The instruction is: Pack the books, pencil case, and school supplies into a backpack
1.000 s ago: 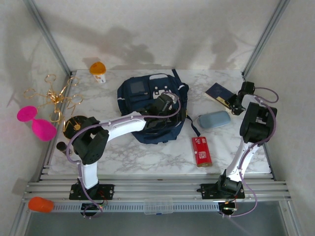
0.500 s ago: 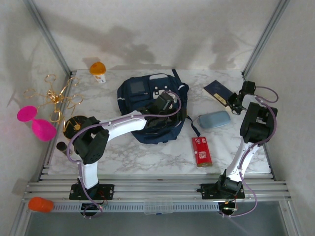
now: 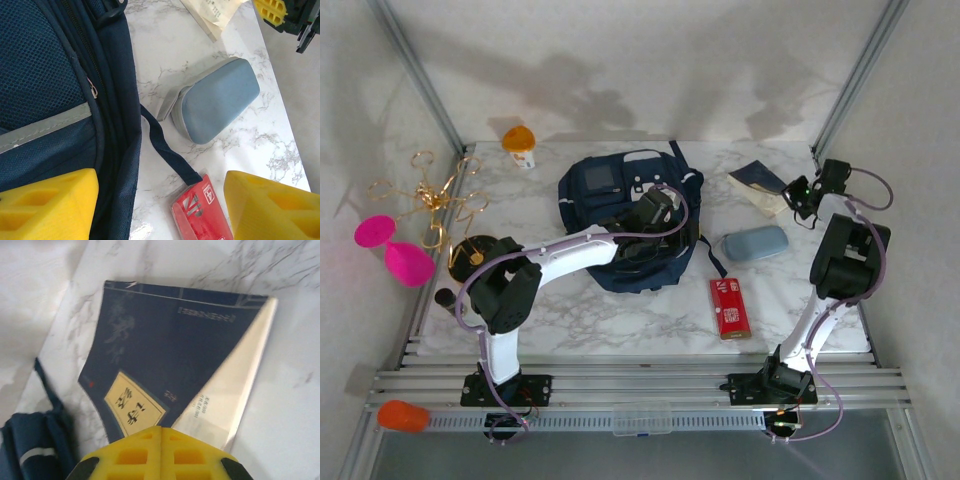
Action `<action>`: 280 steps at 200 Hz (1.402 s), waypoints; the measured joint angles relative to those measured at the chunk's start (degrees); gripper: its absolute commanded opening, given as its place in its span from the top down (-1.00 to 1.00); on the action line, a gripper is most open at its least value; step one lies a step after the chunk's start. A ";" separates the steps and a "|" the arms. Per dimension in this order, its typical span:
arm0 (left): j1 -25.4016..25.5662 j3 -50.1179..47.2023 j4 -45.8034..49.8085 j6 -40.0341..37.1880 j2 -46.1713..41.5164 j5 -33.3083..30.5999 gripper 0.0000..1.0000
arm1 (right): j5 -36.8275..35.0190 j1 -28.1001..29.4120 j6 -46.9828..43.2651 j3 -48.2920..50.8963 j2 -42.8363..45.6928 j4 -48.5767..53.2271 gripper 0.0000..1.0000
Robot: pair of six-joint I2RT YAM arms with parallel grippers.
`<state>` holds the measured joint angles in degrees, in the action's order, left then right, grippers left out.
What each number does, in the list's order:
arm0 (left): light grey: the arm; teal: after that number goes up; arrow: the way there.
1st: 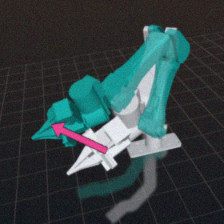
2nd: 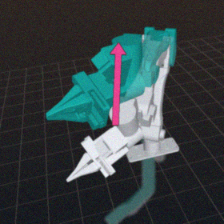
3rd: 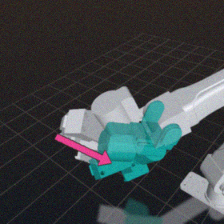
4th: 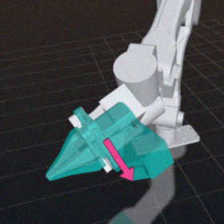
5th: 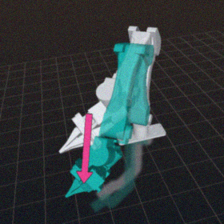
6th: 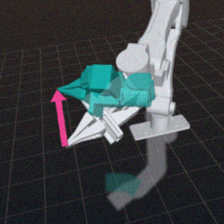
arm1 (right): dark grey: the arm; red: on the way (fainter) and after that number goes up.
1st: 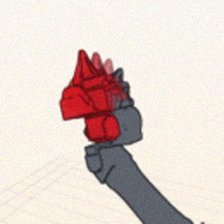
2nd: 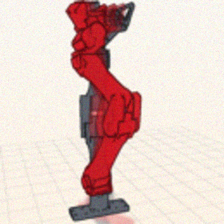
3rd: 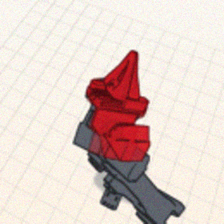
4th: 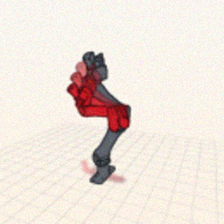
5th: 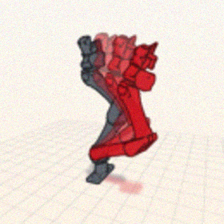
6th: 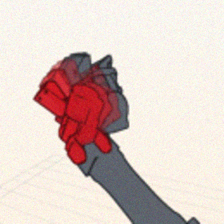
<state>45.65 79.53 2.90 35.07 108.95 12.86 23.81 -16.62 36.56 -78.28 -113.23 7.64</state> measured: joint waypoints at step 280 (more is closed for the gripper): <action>-1.44 0.00 -7.85 10.23 0.83 -0.87 -0.34 | -18.18 4.20 -14.12 -39.17 -27.39 18.73 -0.66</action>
<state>44.21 79.53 -4.95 45.30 109.78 11.99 5.63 -12.43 22.44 -117.45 -140.62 26.37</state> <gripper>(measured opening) 0.669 0.830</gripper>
